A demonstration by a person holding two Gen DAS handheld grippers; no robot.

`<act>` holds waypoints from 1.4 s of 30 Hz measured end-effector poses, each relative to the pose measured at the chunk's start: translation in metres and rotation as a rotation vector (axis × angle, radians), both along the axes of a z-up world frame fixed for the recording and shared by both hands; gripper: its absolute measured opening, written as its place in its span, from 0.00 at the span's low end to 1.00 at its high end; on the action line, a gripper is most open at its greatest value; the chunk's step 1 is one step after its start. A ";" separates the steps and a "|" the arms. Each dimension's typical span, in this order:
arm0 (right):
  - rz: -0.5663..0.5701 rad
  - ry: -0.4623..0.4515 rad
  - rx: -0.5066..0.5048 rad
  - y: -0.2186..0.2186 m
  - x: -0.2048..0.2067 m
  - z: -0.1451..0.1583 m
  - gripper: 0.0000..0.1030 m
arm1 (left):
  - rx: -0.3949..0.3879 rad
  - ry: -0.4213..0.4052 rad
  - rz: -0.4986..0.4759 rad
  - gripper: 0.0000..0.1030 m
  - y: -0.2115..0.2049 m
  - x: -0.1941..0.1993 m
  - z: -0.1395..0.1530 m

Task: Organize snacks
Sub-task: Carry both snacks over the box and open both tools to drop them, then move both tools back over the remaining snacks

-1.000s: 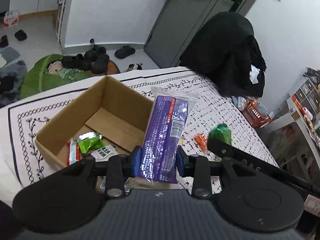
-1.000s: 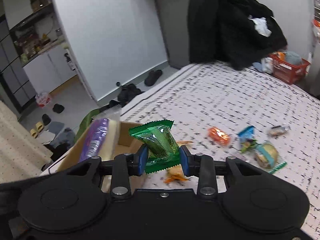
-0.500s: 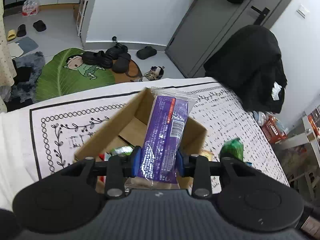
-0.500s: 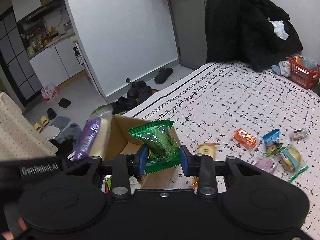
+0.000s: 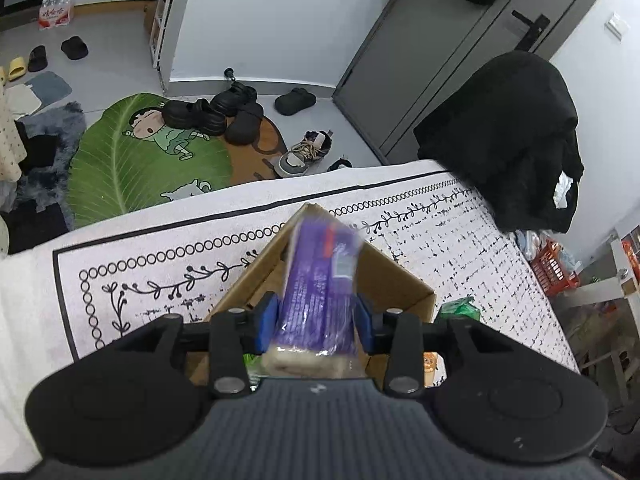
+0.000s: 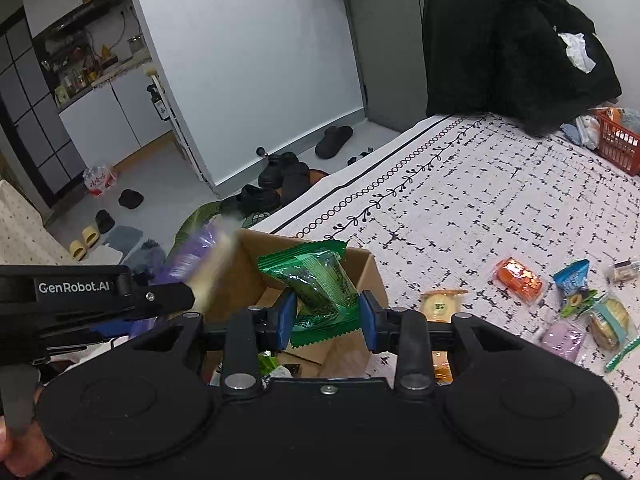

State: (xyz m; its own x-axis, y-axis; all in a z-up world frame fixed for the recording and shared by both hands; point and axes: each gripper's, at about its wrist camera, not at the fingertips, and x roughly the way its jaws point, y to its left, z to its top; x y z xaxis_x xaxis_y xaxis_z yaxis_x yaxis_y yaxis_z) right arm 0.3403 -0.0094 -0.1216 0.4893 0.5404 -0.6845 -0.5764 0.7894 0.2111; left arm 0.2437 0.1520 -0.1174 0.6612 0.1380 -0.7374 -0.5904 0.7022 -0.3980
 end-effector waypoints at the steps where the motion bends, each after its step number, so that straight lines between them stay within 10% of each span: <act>1: 0.009 0.008 0.002 0.002 0.001 -0.001 0.33 | 0.004 0.003 -0.004 0.45 0.000 0.002 0.000; 14: 0.030 0.055 -0.032 -0.005 0.001 -0.003 0.41 | 0.014 0.030 0.013 0.78 0.000 -0.002 0.006; 42: -0.164 0.094 0.035 -0.132 0.038 0.021 0.81 | 0.078 0.008 -0.096 0.96 -0.103 0.030 0.022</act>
State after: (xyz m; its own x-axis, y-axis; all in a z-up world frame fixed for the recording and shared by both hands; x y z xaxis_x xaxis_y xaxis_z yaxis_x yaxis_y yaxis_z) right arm 0.3781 -0.1411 -0.1004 0.5080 0.4828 -0.7133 -0.4170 0.8625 0.2868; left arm 0.2733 0.0495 -0.0952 0.6686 0.1310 -0.7320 -0.5216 0.7842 -0.3360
